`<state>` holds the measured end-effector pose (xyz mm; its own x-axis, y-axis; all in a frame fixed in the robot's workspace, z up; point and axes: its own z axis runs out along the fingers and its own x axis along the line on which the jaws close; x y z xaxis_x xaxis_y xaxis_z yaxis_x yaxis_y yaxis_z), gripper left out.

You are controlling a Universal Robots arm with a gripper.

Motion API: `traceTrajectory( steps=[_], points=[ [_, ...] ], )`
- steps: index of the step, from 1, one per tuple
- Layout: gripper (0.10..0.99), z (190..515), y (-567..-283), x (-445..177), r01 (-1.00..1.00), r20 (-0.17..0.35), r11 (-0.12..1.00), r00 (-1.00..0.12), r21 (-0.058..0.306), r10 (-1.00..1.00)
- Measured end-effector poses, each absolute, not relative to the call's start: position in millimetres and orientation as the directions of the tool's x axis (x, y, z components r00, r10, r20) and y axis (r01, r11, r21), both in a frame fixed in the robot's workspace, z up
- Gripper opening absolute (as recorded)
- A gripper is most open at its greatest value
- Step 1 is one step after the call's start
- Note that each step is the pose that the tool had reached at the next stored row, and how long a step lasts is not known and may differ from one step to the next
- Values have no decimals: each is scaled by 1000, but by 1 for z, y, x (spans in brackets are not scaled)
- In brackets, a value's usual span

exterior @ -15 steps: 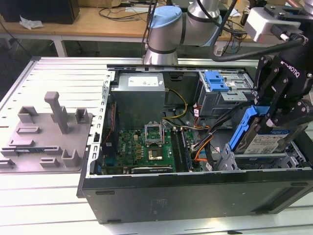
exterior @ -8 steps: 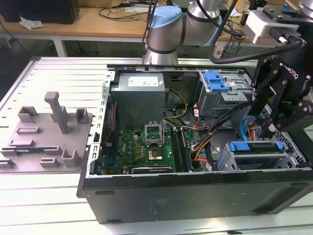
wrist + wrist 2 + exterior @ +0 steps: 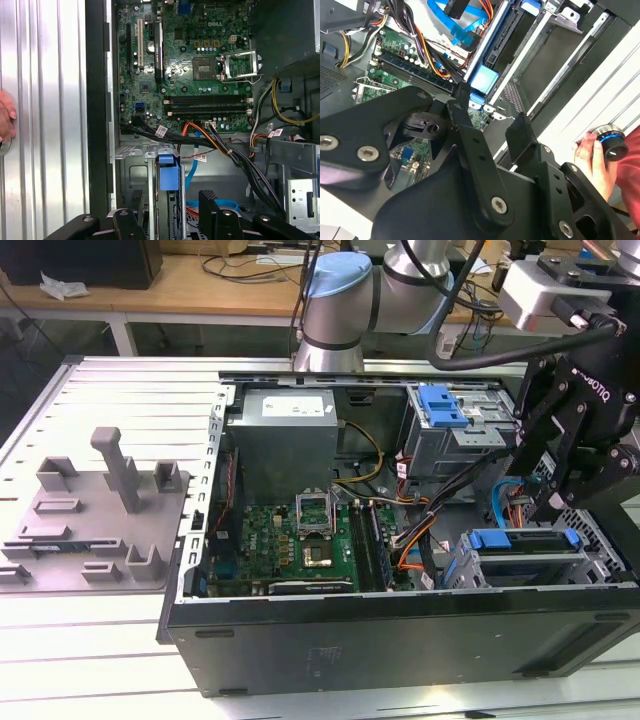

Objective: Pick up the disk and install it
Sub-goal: 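Insert the first disk wire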

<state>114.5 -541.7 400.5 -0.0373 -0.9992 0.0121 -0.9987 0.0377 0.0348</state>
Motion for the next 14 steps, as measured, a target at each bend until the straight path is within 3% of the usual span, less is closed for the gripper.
traceTrajectory(
  steps=[9, 14],
  points=[
    [565, 400, -535, 115, -999, 24, 37, -36, 34, -999],
    [565, 400, -504, 115, -999, 160, 42, -36, 29, -987]
  ],
)
